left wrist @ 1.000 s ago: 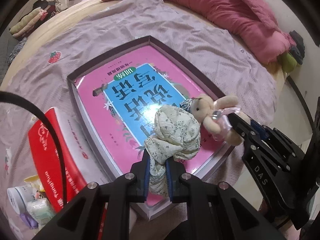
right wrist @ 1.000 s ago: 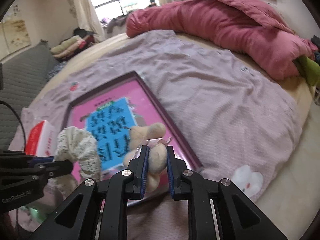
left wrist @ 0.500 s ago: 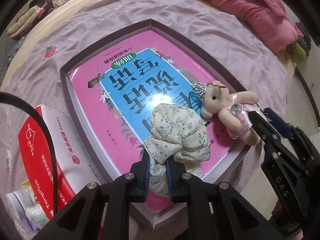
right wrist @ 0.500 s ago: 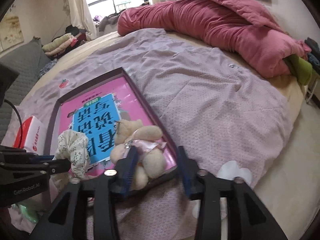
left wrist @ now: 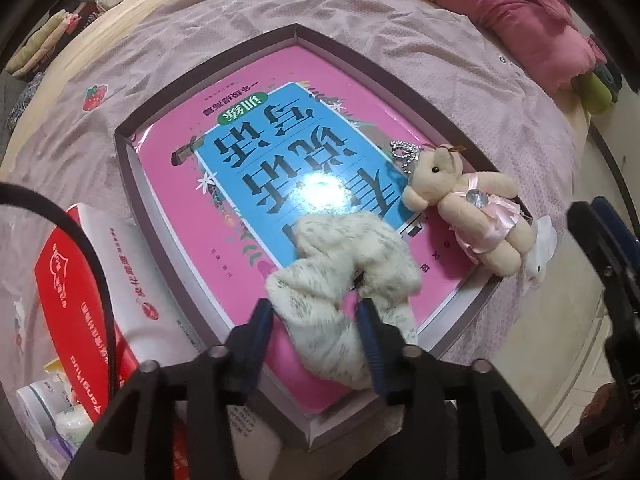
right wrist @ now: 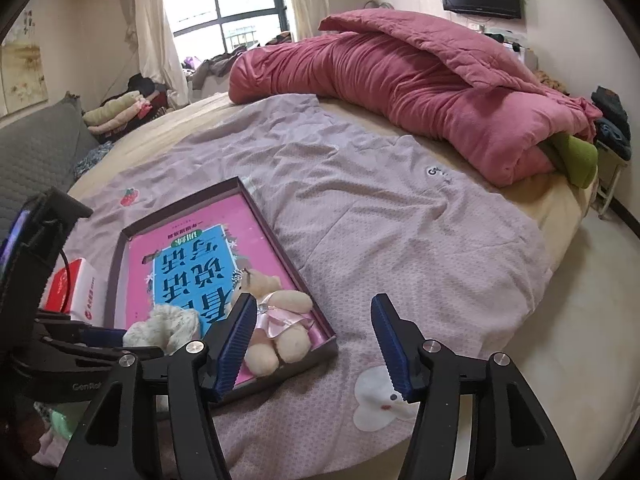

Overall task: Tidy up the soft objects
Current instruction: 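Open the left tool over the pink tray while the right tool releases the bear beside it, then move both tools back from the tray toward the pile of soft items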

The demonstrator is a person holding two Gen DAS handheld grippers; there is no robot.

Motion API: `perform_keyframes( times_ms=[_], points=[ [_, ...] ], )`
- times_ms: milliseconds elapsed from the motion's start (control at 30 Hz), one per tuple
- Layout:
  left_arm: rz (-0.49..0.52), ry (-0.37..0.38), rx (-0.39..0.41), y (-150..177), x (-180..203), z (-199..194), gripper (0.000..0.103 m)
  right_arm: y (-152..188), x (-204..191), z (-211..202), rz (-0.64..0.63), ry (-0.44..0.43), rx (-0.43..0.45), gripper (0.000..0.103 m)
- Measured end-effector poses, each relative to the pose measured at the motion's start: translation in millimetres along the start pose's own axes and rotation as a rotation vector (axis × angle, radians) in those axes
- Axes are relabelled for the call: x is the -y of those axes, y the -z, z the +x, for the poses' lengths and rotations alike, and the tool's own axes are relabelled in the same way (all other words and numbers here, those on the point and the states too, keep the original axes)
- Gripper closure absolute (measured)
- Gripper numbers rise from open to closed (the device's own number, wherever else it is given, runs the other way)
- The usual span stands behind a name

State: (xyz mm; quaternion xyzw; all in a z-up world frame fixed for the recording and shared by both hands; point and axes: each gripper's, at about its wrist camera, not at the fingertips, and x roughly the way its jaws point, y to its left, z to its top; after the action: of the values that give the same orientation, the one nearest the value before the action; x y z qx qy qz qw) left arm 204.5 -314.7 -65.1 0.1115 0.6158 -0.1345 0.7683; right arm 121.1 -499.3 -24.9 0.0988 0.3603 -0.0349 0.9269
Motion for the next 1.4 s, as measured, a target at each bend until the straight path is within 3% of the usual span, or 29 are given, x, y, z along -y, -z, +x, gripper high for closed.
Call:
perform_keyframes(
  times_ms=[133, 267, 467, 567, 967, 1133, 1400],
  points=[
    [-0.022, 0.019, 0.004, 0.8, -5.3, -2.1, 0.057, -3.2, -0.6, -12.0, -0.025, 0.011, 0.005, 0.042],
    [-0.026, 0.069, -0.006, -0.6, -6.3, -7.4, 0.041, -8.5, 6.0, -22.8, -0.005, 0.007, 0.016, 0.042],
    [-0.021, 0.078, 0.013, -3.7, -10.9, -19.5, 0.038, -13.4, 15.7, -37.1, 0.038, -0.001, 0.035, 0.041],
    [-0.023, 0.086, 0.019, -4.8, -14.5, -23.9, 0.029, -14.2, 15.8, -37.7, 0.048, -0.004, 0.033, 0.037],
    [-0.095, 0.148, 0.149, 4.4, -41.4, -80.3, 0.027, -17.2, -4.4, -46.7, 0.003, -0.018, 0.045, 0.030],
    [-0.117, 0.145, 0.227, 22.3, -57.1, -111.4, 0.025, -20.5, -19.7, -55.6, -0.035, -0.026, 0.065, 0.030],
    [-0.193, 0.156, 0.273, 57.1, -93.8, -143.5, 0.025, -23.8, -51.6, -70.8, -0.093, -0.062, 0.089, 0.029]
  ],
)
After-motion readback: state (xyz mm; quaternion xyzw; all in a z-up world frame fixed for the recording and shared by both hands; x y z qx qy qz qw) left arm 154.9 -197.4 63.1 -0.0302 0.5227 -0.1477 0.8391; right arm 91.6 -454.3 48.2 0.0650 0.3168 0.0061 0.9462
